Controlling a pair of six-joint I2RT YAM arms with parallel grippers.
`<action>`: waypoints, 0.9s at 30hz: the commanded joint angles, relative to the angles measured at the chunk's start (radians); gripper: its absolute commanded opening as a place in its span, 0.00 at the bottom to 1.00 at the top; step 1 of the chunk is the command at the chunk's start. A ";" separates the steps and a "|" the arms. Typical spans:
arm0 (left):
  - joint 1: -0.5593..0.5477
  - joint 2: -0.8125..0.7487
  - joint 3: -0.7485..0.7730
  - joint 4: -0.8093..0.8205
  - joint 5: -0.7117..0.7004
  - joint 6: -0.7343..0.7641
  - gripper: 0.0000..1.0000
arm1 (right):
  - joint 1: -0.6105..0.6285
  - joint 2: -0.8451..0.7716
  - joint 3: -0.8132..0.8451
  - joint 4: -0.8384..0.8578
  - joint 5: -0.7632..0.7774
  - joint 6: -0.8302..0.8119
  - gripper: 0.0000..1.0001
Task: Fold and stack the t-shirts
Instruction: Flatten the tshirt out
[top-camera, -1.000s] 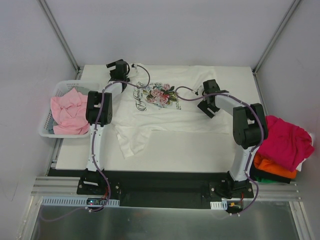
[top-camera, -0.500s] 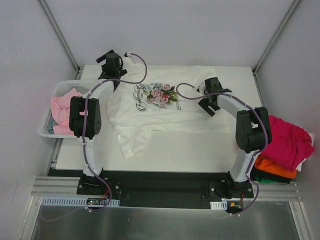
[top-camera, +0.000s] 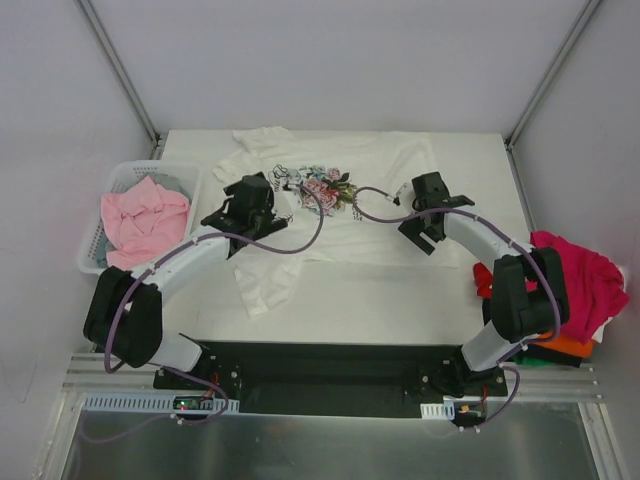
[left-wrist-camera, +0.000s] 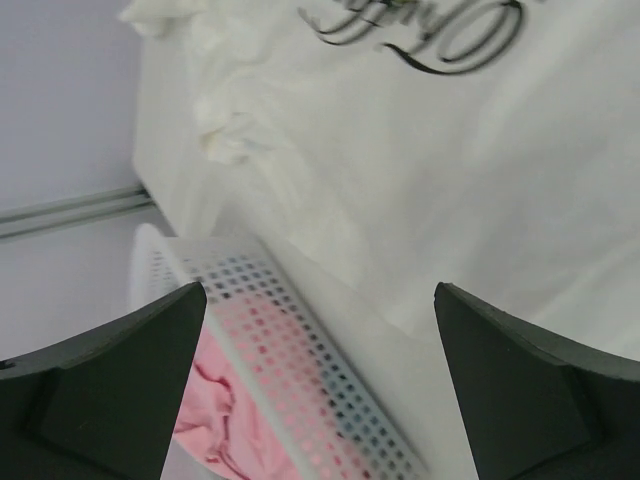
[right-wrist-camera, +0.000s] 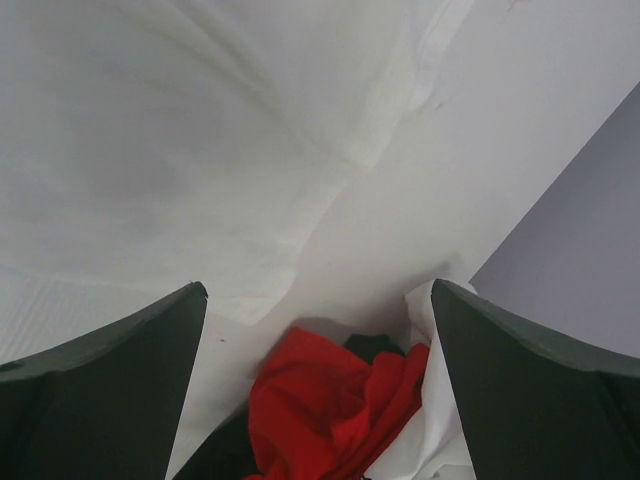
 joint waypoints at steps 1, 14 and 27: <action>-0.050 -0.134 -0.105 -0.141 0.023 -0.129 0.99 | 0.006 -0.105 -0.085 -0.059 -0.029 -0.011 0.99; -0.271 -0.317 -0.211 -0.440 0.098 -0.382 0.99 | 0.021 -0.143 -0.260 -0.022 -0.029 0.000 0.91; -0.435 -0.313 -0.297 -0.483 0.070 -0.419 0.99 | 0.037 -0.104 -0.237 0.015 0.025 0.016 0.91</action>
